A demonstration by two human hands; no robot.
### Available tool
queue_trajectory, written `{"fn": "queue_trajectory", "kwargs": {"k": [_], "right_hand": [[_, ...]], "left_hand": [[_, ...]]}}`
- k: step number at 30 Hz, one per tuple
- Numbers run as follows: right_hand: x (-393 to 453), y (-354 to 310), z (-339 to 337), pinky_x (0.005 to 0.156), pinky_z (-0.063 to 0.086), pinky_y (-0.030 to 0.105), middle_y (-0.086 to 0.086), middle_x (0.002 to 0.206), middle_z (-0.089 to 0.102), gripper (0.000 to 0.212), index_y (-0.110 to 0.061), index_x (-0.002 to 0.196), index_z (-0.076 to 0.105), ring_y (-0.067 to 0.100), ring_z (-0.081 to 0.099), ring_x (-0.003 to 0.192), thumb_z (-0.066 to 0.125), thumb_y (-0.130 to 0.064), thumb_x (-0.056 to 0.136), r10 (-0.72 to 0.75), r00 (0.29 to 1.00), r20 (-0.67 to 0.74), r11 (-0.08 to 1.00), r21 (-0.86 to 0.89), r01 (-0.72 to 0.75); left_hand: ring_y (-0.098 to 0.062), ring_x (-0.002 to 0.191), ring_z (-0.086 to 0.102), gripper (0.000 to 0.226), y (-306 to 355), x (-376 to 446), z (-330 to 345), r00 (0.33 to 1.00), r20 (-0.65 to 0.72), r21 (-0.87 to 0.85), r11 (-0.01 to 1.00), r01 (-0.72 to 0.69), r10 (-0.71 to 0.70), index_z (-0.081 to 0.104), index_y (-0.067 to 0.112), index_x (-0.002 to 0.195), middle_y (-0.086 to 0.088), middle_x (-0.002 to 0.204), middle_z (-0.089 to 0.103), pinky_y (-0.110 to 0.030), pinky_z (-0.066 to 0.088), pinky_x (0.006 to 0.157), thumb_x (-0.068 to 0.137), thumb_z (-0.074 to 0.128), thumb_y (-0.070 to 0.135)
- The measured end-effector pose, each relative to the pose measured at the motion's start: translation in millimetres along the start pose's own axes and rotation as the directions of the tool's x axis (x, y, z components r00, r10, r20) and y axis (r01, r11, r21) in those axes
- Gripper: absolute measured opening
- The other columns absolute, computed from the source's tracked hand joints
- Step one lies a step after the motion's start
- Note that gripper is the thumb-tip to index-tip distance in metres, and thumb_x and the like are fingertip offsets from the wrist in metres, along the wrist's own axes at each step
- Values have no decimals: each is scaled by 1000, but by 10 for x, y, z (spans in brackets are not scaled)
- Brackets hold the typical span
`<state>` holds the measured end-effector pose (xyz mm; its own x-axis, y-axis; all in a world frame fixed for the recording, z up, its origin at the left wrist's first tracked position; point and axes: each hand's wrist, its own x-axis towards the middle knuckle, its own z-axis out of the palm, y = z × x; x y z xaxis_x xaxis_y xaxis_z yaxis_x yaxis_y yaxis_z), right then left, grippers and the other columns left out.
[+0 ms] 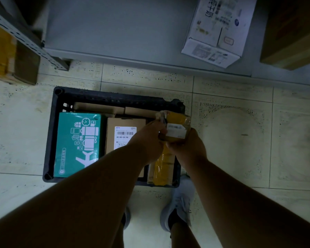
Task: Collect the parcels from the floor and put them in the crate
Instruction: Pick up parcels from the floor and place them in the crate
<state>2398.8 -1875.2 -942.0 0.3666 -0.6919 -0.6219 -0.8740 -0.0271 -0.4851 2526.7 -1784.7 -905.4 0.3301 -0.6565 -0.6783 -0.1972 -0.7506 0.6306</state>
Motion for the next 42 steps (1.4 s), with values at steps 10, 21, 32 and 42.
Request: {"fn": "queue_trajectory", "kwargs": {"k": [10, 21, 32, 42], "right_hand": [[-66, -255, -7, 79, 56, 29, -7, 110, 64, 62, -28, 120, 55, 12, 63, 99, 73, -62, 72, -210, 976, -62, 977, -54, 207], [6, -1299, 204, 87, 55, 49, 1, 127, 61, 45, -31, 139, 44, 23, 60, 112, 58, -29, 95, -512, 853, 99, 834, -179, 522], [173, -1091, 304, 65, 61, 29, 13, 136, 54, 63, -27, 145, 35, 20, 66, 94, 67, -33, 91, -124, 992, -34, 982, 136, 128], [179, -1065, 321, 58, 46, 22, -6, 94, 58, 44, -21, 103, 47, 7, 59, 79, 74, -49, 81, -28, 972, -233, 948, 303, 100]], "left_hand": [[-15, 110, 56, 47, -45, -64, -134, 986, -164, -306, 952, -32, -19, 45, 27, 129, 1, 127, 54, -34, 54, 91, 91, 60, 4], [-15, 83, 69, 24, -472, -134, -509, 748, -469, -623, 776, 97, -469, 62, 28, 107, 3, 100, 72, -37, 60, 75, 86, 70, 39], [-21, 82, 71, 18, -716, -33, -650, 720, -390, -741, 659, 124, -574, 61, 16, 109, -6, 92, 70, -42, 60, 80, 98, 55, 29], [-7, 68, 52, 4, -896, 143, -902, 847, -492, -60, 978, 200, -203, 45, 26, 103, 10, 80, 50, -22, 38, 55, 101, 44, 23]]}}
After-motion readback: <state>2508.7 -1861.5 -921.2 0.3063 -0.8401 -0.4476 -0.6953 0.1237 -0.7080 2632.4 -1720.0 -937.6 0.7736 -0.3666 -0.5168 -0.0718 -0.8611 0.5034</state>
